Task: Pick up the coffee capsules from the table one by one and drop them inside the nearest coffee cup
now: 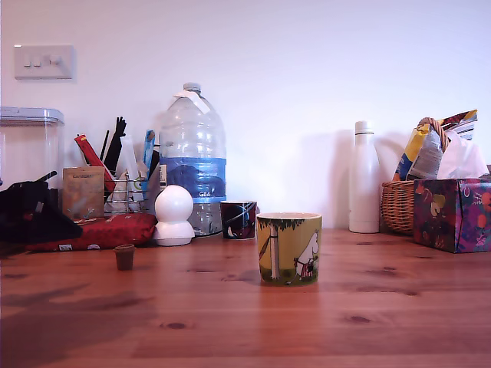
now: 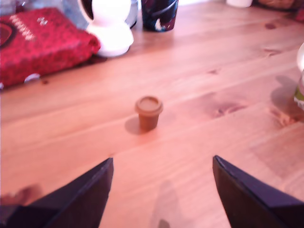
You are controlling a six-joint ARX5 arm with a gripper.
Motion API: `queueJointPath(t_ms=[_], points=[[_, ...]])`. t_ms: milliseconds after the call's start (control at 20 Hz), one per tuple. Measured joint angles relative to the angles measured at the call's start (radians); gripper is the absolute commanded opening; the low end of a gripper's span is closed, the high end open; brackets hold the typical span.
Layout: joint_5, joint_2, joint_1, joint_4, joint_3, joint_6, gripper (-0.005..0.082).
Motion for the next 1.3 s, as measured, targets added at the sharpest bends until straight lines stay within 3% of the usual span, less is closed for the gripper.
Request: queueJointPath(t_ms=[350,750,1300], points=[[0.016,0.132,-0.003,0.143,0.018,0.0,0.0607],[0.015,0.276,-0.064,0.154,0.163,0.001,0.0606],[0.007,0.451,-0.069,0.109,0.365,0.001,0.0606]])
